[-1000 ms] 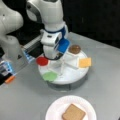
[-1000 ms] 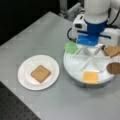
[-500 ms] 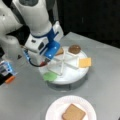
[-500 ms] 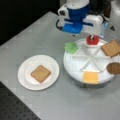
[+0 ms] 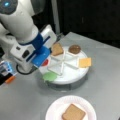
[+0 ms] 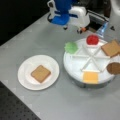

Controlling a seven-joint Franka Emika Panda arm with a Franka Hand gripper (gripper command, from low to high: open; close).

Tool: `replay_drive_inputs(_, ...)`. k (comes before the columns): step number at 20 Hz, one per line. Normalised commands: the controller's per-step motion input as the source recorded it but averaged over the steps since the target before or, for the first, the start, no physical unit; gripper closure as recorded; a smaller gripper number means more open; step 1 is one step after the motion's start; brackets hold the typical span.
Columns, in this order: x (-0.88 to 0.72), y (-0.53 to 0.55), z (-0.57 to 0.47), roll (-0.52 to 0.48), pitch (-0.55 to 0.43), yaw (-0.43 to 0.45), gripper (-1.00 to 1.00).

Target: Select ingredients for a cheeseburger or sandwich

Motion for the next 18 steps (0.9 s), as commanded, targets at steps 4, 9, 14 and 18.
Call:
replay_drive_inputs(4, 0.4, -0.46, 0.07, 0.611, 0.147, 0.109, -1.0)
replay_drive_inputs(9, 0.33, -0.49, -0.01, 0.567, 0.134, 0.177, -1.0)
replay_drive_inputs(14, 0.3, -0.38, 0.01, 0.462, 0.136, 0.173, -1.0)
replay_drive_inputs(18, 0.24, -0.24, -0.03, 0.459, 0.1, 0.14, -1.0)
